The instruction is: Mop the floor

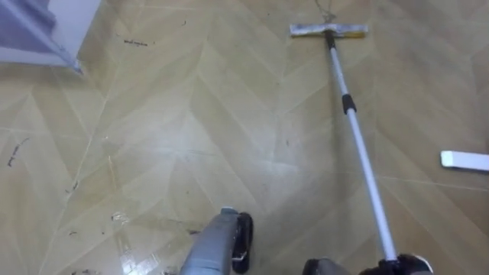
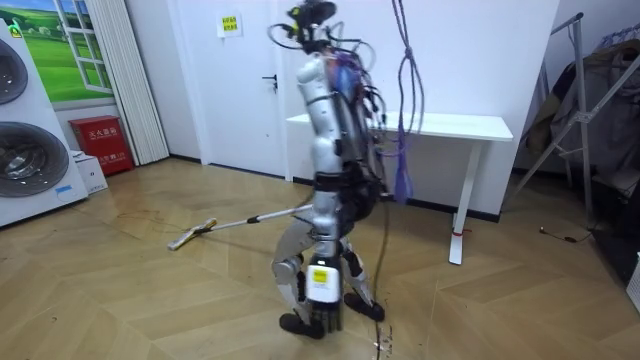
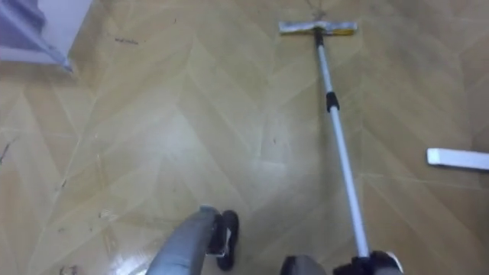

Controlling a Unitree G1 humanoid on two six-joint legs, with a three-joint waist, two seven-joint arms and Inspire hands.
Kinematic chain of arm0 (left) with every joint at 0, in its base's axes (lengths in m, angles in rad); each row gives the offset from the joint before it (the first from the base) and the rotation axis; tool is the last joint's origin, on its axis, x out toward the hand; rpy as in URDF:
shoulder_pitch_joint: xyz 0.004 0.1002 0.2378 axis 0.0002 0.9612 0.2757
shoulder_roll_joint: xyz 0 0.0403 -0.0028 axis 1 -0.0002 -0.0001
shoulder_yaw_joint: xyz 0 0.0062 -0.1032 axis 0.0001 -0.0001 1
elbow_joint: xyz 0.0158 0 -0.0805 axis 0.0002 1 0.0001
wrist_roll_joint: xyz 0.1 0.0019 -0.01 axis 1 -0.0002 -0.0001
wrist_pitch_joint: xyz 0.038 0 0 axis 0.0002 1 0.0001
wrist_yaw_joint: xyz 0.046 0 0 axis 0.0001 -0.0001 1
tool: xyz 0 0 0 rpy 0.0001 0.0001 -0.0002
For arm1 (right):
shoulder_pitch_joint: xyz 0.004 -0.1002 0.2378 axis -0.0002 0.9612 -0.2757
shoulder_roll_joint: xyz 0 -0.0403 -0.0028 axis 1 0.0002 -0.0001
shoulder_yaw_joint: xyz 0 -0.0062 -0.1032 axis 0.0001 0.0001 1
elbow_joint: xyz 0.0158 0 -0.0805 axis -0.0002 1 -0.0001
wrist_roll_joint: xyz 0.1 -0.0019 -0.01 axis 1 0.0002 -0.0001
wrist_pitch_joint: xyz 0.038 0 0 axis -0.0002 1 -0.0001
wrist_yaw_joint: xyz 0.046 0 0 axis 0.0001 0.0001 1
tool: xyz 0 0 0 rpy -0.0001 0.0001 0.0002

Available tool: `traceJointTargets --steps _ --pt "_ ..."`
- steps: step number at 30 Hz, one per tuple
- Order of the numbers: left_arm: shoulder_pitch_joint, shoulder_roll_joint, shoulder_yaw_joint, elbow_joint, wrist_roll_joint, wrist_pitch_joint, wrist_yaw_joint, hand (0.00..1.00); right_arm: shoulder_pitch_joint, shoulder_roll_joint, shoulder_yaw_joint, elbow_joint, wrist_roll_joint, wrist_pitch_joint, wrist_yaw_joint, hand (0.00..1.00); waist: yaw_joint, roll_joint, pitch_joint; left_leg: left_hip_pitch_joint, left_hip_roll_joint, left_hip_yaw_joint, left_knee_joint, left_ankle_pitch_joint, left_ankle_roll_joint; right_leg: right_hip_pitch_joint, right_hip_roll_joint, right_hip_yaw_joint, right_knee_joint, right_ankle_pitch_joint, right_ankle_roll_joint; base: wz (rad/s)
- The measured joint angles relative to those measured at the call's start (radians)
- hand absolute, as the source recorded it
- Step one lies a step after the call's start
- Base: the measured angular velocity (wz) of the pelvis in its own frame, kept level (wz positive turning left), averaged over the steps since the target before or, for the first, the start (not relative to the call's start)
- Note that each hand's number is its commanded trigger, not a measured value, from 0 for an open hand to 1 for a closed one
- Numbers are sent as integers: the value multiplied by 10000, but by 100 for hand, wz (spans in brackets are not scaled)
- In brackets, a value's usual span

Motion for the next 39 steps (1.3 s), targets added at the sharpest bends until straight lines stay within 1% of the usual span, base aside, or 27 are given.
traceJointTargets --steps 1,3,7,9,10,11,13,14,15,16,17,18,19,21,23,24,25,26,27,28,29,30,31,34,36,37,39 --pt "-55 1 23 -92 21 19 31 0 207 -128 -2 6 -40 1 -15 100 -62 52 -13 38 -163 4 81 -177 85 -203 -44 209 442 357 52 38" --pt "-75 51 59 -584 33 -87 198 0 1143 -350 -1 37 57 91 -282 100 -157 370 -110 329 -492 -136 452 -884 340 -1050 256 1135 2176 1893 197 29" --pt "-3 86 151 -886 50 -52 323 0 1545 126 -3 35 208 112 -601 100 -427 607 -53 820 -480 -214 485 -1638 492 -2891 1042 1074 1257 1736 221 3" --pt "281 60 -25 -900 49 25 326 0 1825 536 -35 34 279 182 -706 100 -539 586 -40 1515 -485 -268 506 -2294 413 -3558 1291 878 -816 2006 -4 -2" --pt "357 27 -23 -900 45 79 330 0 1841 582 -46 15 276 247 -697 100 -545 583 -39 1720 -493 -281 511 -2468 376 -3601 1313 855 -1351 2210 -60 0" --pt "492 -43 -17 -904 39 237 355 0 1921 614 -105 12 277 314 -713 100 -545 595 -42 2107 -505 -369 612 -2862 301 -3565 1230 671 -1781 2709 -290 6" --pt "720 -75 -20 -920 28 417 440 0 1817 589 -227 -20 104 450 -761 100 -520 551 -43 2615 -442 -500 910 -3302 41 -3045 1113 368 -1497 2736 -499 7" --pt "762 -58 -19 -892 -86 557 489 0 1479 533 -293 14 -14 590 -801 100 -516 537 -34 2642 -294 -487 1765 -3134 -298 -2715 1100 220 -1173 2422 -731 0" --pt "848 -46 -59 -923 -335 588 544 0 964 403 -312 53 -56 790 -808 100 -454 471 -3 2411 -35 -464 2957 -2563 -923 -2387 1225 173 -893 2032 -886 -6" --pt "900 -47 -78 -1015 -438 595 551 0 684 312 -292 53 -52 804 -809 100 -358 434 2 2272 72 -434 3539 -2147 -1021 -2249 1306 196 -784 1853 -906 -37" --pt "941 -37 -79 -1228 -453 579 584 0 23 146 -210 22 2 802 -816 100 8 176 24 1980 192 -220 4359 -1379 -1017 -2127 1389 367 -555 1521 -1028 -41" --pt "926 -36 -80 -1325 -457 556 629 0 -339 116 -115 -8 47 793 -818 100 72 100 30 1716 260 -232 4577 -1294 -1015 -2082 1418 388 -506 1404 -1050 -27" --pt "845 9 -38 -1479 -453 509 677 0 -1041 103 76 -107 224 698 -836 100 111 -48 126 1092 418 -239 4726 -1321 -1017 -1926 1425 381 -429 1218 -973 0" --pt "916 98 -32 -1807 -441 429 766 0 -1818 76 182 -366 892 451 -742 100 401 -345 246 109 642 -298 3257 -1333 -1008 -1290 1440 398 -536 789 -939 7" --pt "1113 95 -38 -1994 -441 503 772 0 -1940 259 114 -415 1564 218 -547 100 437 -433 222 -210 640 -346 1153 -1153 -1091 -535 1380 320 -914 437 -765 22" --pt "1296 93 -21 -2065 -439 505 689 0 -1831 331 8 -414 1832 210 -416 100 431 -439 220 -243 649 -312 126 -414 -823 56 1269 235 -1206 191 -634 23" --pt "1323 92 -10 -2051 -412 531 662 0 -1663 348 -20 -413 1947 209 -361 100 388 -434 189 -157 625 -241 -100 -23 -638 378 1191 208 -1374 61 -511 35" --pt "1428 93 26 -2039 -245 570 598 0 -1119 310 -110 -404 2060 177 -250 100 246 -410 48 215 550 3 -136 92 -98 955 996 130 -1587 -186 -217 59" --pt "1330 73 34 -2035 -128 591 540 0 -528 159 -133 -285 2334 115 -157 100 181 -399 41 565 218 60 -12 -244 222 1309 741 211 -1374 -178 -60 65" --pt "1247 64 46 -2038 11 594 468 0 -249 85 -130 -130 2378 85 -92 100 143 -389 35 748 51 125 15 -395 340 1404 612 239 -1159 -85 112 66" --pt "1074 28 106 -2057 199 582 426 0 259 -57 -119 256 2266 30 -86 100 15 -332 15 1100 -198 328 57 -661 592 1403 399 391 -556 315 430 50" --pt "966 -9 173 -2012 279 571 427 0 550 -128 -117 393 2164 34 -120 100 -42 -258 -30 1251 -336 324 50 -816 691 1345 339 474 -179 643 503 47" --pt "754 -42 206 -1991 371 488 457 0 1139 -226 48 555 2034 58 -249 100 -57 -50 -124 1504 -505 207 13 -1106 770 1111 339 660 501 1325 508 17" --pt "162 -70 220 -2016 324 255 796 0 1927 -75 39 544 2023 60 -586 100 -366 495 -119 1863 -728 -205 -423 -1286 804 -493 586 861 1349 1446 474 7" --pt "4 -54 201 -1982 313 85 925 0 2135 284 -15 534 1984 61 -717 100 -618 570 -113 2171 -815 -224 -805 -1284 803 -1448 701 924 594 1463 448 5" --pt "0 -59 171 -1935 238 70 923 0 2228 500 -47 533 1984 62 -749 100 -782 601 -116 2402 -823 -214 -957 -1285 802 -1767 780 926 -520 1601 321 -3" --pt "157 -89 148 -1858 181 116 902 0 2292 696 -66 463 1971 177 -757 100 -779 624 -113 2857 -809 -211 -1153 -1578 685 -2021 864 639 -2685 2375 13 -12"
